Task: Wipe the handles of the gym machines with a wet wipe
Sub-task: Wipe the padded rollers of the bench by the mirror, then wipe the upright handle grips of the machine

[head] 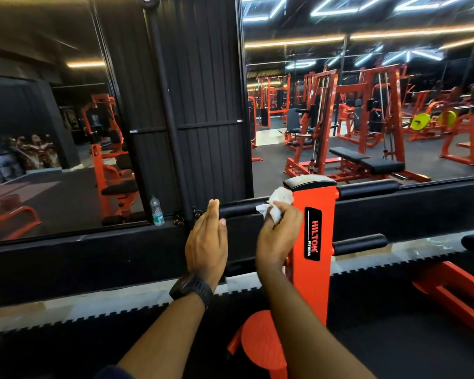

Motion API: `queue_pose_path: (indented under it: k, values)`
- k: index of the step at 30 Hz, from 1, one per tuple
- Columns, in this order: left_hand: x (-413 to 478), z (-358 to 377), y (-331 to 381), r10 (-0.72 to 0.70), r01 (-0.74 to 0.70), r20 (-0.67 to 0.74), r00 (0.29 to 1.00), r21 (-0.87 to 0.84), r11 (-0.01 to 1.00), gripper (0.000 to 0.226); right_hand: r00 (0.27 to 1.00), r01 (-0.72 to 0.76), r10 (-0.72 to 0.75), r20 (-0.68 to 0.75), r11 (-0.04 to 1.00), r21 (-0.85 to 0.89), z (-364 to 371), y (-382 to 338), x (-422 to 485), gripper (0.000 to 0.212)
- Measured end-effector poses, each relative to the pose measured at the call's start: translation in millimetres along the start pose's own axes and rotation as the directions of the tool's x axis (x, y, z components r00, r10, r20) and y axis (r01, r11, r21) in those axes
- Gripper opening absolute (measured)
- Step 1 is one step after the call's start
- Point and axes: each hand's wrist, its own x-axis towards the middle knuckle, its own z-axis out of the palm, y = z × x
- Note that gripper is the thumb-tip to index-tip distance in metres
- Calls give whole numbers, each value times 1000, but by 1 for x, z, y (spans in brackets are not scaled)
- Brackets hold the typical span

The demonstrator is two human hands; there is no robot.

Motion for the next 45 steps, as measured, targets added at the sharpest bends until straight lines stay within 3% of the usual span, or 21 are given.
queue_pose_path:
  k: [2,5,9,12,17,27,29,33,35,38,42,45]
  values:
    - [1,-4,1,-3,3,22,1000,14,1000,49,968,-244,250,-28,960,138,15,-5,-13,12]
    - [4,-12,0,-10,7,69,998,48,999,49,932,-355,336,139,922,155,22,-7,-35,9]
    - [1,-16,-1,-61,64,101,993,-23,998,49,890,-356,285,355,922,153,17,-8,-46,11]
    - [-3,-20,-6,-136,151,129,982,-119,981,48,821,-350,220,527,923,161,17,-13,-54,13]
    - [-17,-48,-27,-191,204,74,979,-241,949,36,752,-372,136,645,896,244,25,-23,-83,15]
    - [-61,-168,-88,-517,496,10,856,-294,817,32,401,-492,-15,916,840,229,69,-47,-182,33]
    - [-74,-192,-93,-558,529,-29,829,-284,800,33,291,-503,-66,955,838,211,74,-61,-200,37]
    - [-97,-245,-100,-613,587,-281,739,-178,790,26,29,-637,-164,986,757,144,87,-91,-242,48]
    - [-115,-273,-101,-607,613,-408,682,-133,779,16,-33,-669,-216,976,730,138,88,-107,-268,39]
    - [-145,-309,-97,-590,648,-532,607,-99,755,24,-113,-700,-296,948,701,135,81,-124,-304,25]
    - [-185,-345,-91,-649,667,-564,510,-218,713,38,-231,-720,-383,894,686,108,69,-145,-348,23]
    - [-208,-372,-85,-629,667,-632,454,-227,709,28,-290,-730,-424,858,678,88,61,-165,-383,11]
